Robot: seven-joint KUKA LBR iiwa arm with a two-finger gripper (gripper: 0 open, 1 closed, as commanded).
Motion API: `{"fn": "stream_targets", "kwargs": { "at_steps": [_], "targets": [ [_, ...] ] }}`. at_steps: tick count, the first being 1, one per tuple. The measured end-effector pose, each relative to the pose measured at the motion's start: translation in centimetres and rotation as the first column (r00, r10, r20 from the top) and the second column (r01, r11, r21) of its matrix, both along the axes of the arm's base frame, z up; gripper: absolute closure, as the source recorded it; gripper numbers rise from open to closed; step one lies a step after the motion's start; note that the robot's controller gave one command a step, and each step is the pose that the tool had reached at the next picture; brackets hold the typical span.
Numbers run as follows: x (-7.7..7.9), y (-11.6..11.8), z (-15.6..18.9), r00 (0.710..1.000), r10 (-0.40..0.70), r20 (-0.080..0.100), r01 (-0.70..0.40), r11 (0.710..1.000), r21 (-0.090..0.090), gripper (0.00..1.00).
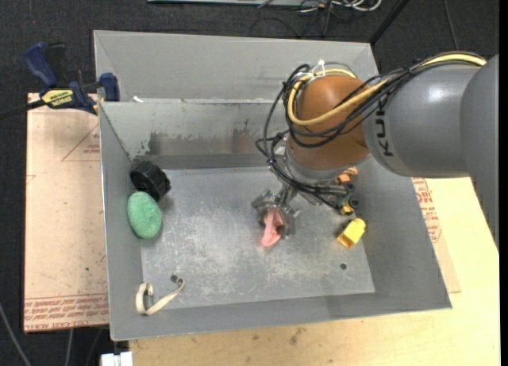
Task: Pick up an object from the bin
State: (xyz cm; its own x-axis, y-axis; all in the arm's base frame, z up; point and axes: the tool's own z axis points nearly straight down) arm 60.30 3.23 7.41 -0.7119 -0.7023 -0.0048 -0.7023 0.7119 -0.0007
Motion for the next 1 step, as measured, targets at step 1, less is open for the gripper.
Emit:
{"fn": "stream_targets", "kwargs": {
  "at_steps": [1],
  "targets": [
    [0.00, 0.01, 0.00, 1.000, 0.000, 0.000, 0.000, 1.000, 0.000, 1.00]
  ]
}}
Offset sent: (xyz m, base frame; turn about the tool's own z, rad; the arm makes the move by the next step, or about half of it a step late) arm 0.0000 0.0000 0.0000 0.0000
